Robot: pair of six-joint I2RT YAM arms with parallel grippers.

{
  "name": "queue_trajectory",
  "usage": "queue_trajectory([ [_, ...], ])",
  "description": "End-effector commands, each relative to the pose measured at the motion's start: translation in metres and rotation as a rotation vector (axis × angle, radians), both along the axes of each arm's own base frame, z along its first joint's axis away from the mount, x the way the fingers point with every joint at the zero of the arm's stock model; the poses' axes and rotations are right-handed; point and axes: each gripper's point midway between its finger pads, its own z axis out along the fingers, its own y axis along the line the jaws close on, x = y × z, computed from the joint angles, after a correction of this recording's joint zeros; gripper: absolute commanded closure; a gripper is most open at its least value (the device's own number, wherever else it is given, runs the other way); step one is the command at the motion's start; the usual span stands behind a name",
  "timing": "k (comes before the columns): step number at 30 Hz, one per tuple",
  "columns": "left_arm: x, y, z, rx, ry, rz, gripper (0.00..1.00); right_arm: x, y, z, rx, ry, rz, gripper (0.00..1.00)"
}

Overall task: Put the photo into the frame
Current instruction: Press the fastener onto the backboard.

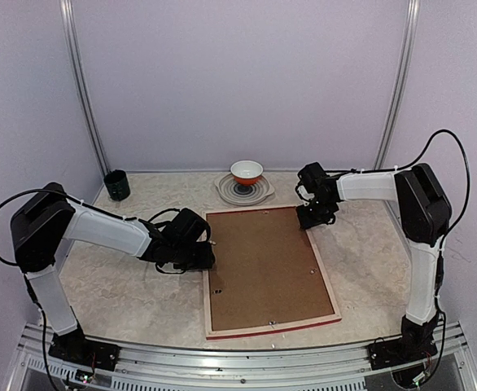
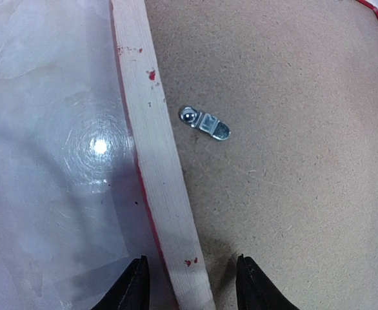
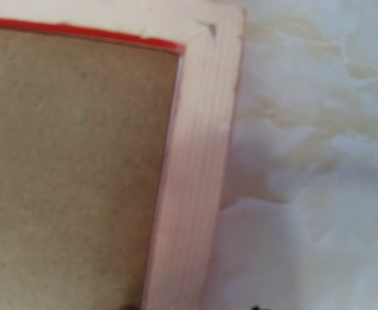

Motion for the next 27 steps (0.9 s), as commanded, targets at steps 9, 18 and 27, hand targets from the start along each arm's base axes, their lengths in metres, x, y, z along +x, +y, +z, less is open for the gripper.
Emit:
queue_trajectory([
  [9, -0.006, 0.007, -0.019, 0.038, 0.052, 0.007, 0.55, 0.0, -0.001, 0.03, -0.005, -0.047, 0.012, 0.39],
  [18, -0.006, 0.007, -0.016, 0.025, 0.044, 0.007, 0.55, -0.013, 0.005, 0.057, 0.059, -0.044, 0.048, 0.31],
  [27, -0.009, 0.006, -0.021, 0.03, 0.054, -0.001, 0.55, -0.02, 0.001, 0.021, 0.02, 0.035, 0.051, 0.3],
])
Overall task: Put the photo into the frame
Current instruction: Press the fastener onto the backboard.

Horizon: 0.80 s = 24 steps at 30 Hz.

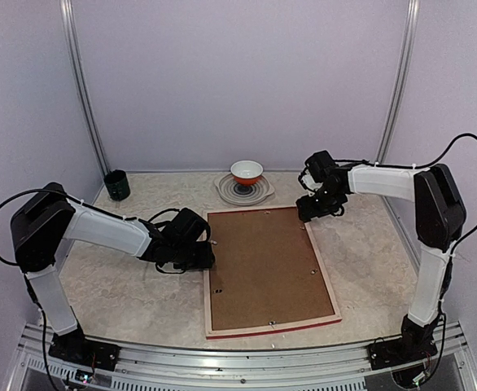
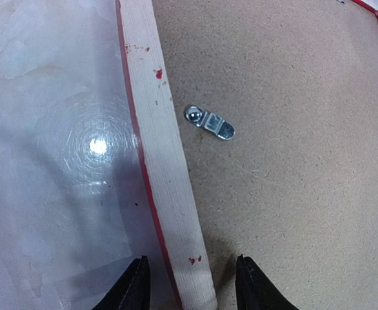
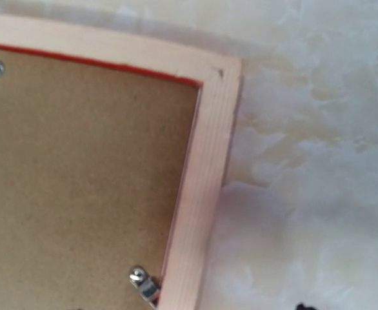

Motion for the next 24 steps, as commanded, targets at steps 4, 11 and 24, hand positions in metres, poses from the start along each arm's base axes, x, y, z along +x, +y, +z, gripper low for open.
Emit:
queue_trajectory([
  [4, -0.01, 0.009, -0.025, 0.046, 0.06, -0.005, 0.55, -0.013, -0.003, -0.045, -0.054, 0.112, 0.015, 0.3],
  [11, -0.007, 0.013, -0.024, 0.048, 0.057, 0.004, 0.55, -0.014, -0.005, -0.058, -0.083, 0.135, 0.026, 0.32],
  [24, -0.006, 0.015, -0.023, 0.049, 0.058, 0.007, 0.55, 0.0, -0.012, -0.068, -0.144, 0.108, 0.004, 0.59],
])
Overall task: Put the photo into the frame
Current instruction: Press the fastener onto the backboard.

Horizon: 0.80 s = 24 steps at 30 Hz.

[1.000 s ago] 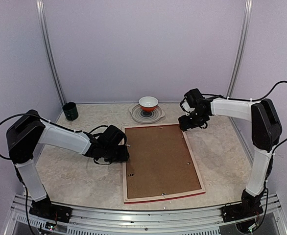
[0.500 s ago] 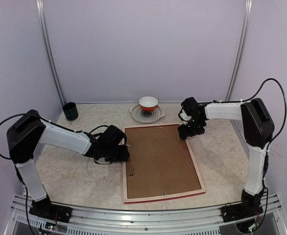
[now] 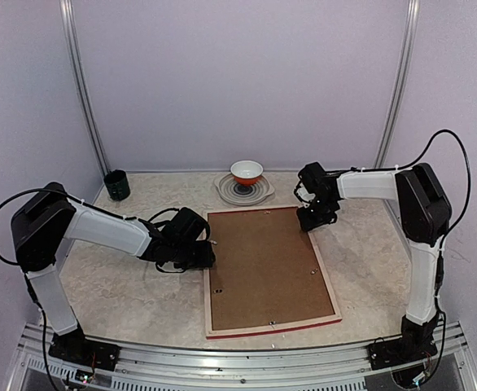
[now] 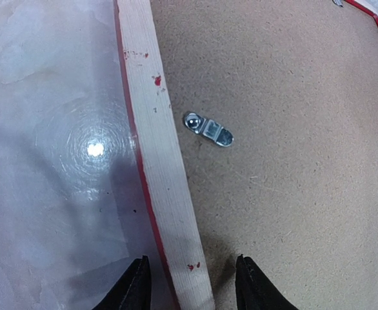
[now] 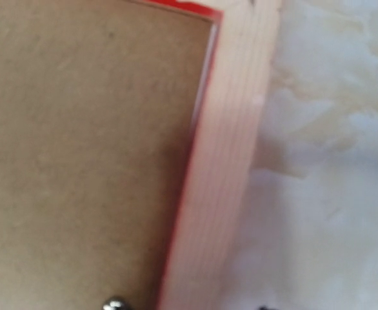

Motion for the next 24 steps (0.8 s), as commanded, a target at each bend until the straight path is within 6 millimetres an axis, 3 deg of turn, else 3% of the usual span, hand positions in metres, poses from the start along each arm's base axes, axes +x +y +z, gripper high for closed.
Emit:
queue_trajectory([
  [1, -0.01, 0.015, -0.024, 0.061, 0.062, 0.001, 0.55, 0.002, -0.008, -0.016, -0.056, 0.009, -0.013, 0.62],
  [8, -0.011, 0.015, -0.024, 0.061, 0.063, 0.0, 0.55, 0.002, -0.008, -0.008, -0.042, -0.006, -0.018, 0.69],
  [9, -0.01, 0.014, -0.023, 0.058, 0.062, -0.002, 0.55, 0.002, -0.007, -0.005, -0.033, -0.007, -0.019, 0.61],
  [11, -0.01, 0.013, -0.021, 0.053, 0.06, -0.001, 0.55, 0.0, -0.003, 0.005, -0.001, -0.011, -0.015, 0.34],
  [14, -0.01, 0.012, -0.019, 0.049, 0.058, -0.003, 0.55, -0.011, 0.004, 0.032, 0.083, -0.025, -0.015, 0.23],
  [18, -0.01, 0.012, -0.015, 0.041, 0.051, 0.002, 0.55, -0.052, 0.002, 0.042, 0.172, 0.023, -0.022, 0.19],
  [24, -0.01, 0.011, -0.009, 0.028, 0.041, 0.001, 0.55, -0.118, -0.015, 0.032, 0.199, 0.085, -0.062, 0.14],
])
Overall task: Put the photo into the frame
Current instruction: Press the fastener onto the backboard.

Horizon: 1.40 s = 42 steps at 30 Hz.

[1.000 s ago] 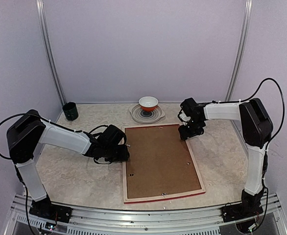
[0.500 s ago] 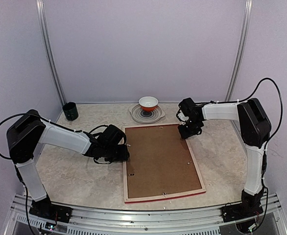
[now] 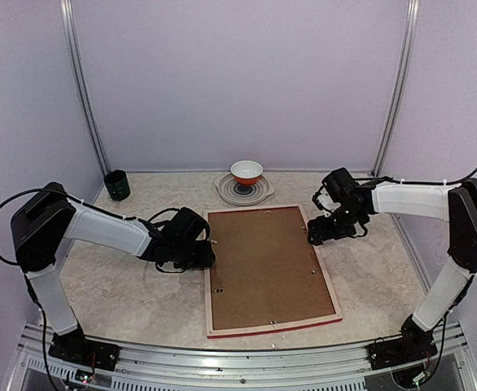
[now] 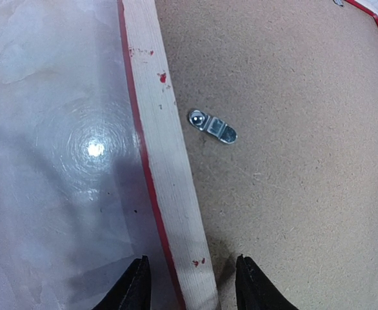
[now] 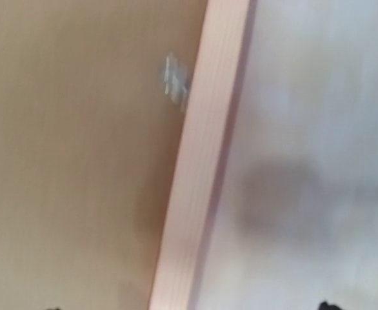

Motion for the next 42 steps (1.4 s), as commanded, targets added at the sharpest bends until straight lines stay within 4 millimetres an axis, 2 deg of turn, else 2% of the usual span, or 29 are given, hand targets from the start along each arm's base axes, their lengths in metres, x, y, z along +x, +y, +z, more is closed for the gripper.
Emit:
queue_trajectory([
  [1, -0.009, 0.01, -0.009, 0.029, 0.038, -0.002, 0.55, -0.047, -0.003, -0.006, 0.049, 0.065, -0.029, 0.14],
  [3, -0.01, 0.009, -0.009, 0.026, 0.039, -0.006, 0.55, -0.062, -0.008, -0.009, 0.049, 0.076, -0.04, 0.14],
  [6, -0.009, 0.006, -0.008, 0.021, 0.037, -0.01, 0.55, -0.074, -0.018, -0.014, 0.037, 0.074, -0.079, 0.16],
  [11, -0.009, 0.002, -0.007, 0.009, 0.034, -0.016, 0.55, -0.076, -0.016, -0.027, 0.055, 0.082, -0.101, 0.18],
  [15, -0.01, 0.002, -0.006, 0.007, 0.032, -0.015, 0.55, -0.079, -0.001, -0.032, 0.116, 0.117, -0.078, 0.2],
  [20, -0.009, 0.006, -0.004, 0.009, 0.026, -0.008, 0.55, -0.08, 0.007, -0.034, 0.141, 0.129, -0.069, 0.21],
  [30, -0.008, 0.009, -0.004, 0.004, 0.023, -0.006, 0.55, -0.089, -0.009, -0.065, 0.013, 0.172, -0.11, 0.24],
  [37, -0.008, 0.012, -0.002, 0.0, 0.017, -0.001, 0.55, -0.093, -0.031, -0.056, -0.061, 0.139, -0.176, 0.27],
  [42, -0.008, 0.014, -0.001, -0.004, 0.015, 0.0, 0.55, -0.097, -0.038, -0.047, -0.072, 0.121, -0.191, 0.29],
])
